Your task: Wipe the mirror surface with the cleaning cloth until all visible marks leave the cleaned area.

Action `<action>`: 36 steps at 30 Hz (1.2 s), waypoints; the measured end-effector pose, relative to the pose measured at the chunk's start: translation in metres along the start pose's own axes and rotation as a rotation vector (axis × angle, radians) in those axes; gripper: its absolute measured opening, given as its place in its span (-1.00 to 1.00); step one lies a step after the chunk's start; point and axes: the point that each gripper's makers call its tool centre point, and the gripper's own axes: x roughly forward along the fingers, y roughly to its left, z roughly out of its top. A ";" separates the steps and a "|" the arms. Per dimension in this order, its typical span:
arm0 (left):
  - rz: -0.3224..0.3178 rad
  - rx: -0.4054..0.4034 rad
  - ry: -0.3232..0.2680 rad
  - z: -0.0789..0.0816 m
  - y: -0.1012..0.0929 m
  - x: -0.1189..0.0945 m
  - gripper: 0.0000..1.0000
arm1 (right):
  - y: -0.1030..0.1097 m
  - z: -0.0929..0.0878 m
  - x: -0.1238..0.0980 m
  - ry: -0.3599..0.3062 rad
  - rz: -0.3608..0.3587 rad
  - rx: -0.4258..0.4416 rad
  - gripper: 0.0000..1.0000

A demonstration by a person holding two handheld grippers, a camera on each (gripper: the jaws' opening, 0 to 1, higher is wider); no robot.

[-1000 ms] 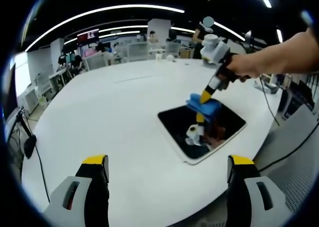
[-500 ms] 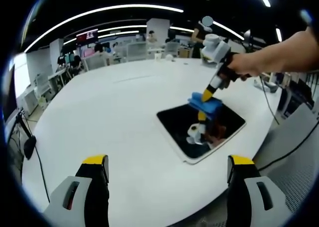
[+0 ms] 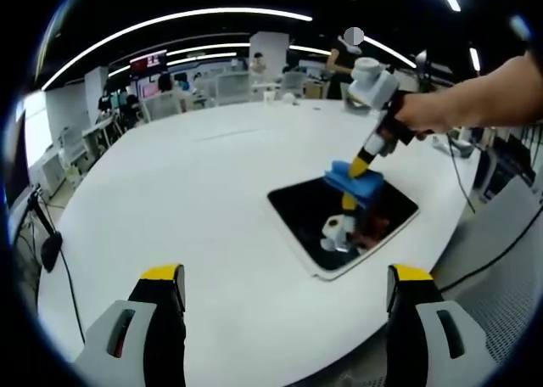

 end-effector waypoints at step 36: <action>0.010 0.005 -0.014 0.002 0.002 -0.001 0.99 | 0.029 -0.049 -0.017 -0.019 0.023 0.040 -0.96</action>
